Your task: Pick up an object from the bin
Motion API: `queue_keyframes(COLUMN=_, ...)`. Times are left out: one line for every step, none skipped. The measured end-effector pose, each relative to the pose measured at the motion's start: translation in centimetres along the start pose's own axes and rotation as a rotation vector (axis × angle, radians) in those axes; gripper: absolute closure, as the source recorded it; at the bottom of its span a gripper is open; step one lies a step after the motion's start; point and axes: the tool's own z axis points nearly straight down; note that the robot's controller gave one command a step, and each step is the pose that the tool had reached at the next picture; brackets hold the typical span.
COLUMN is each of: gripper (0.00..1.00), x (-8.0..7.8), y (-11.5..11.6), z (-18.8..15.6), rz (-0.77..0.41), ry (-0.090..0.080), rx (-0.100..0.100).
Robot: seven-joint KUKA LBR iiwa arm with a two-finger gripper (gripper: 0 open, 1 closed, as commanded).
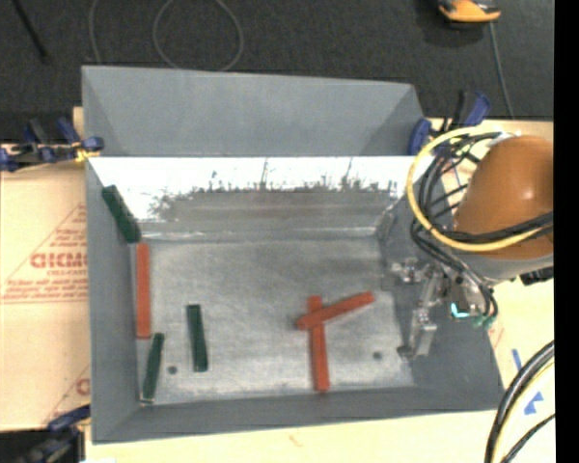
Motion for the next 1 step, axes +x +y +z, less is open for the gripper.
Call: queue_keyframes(gripper=0.0, x=-4.04, y=0.6, z=11.72, rz=-0.04, ry=-0.005, rx=0.001)
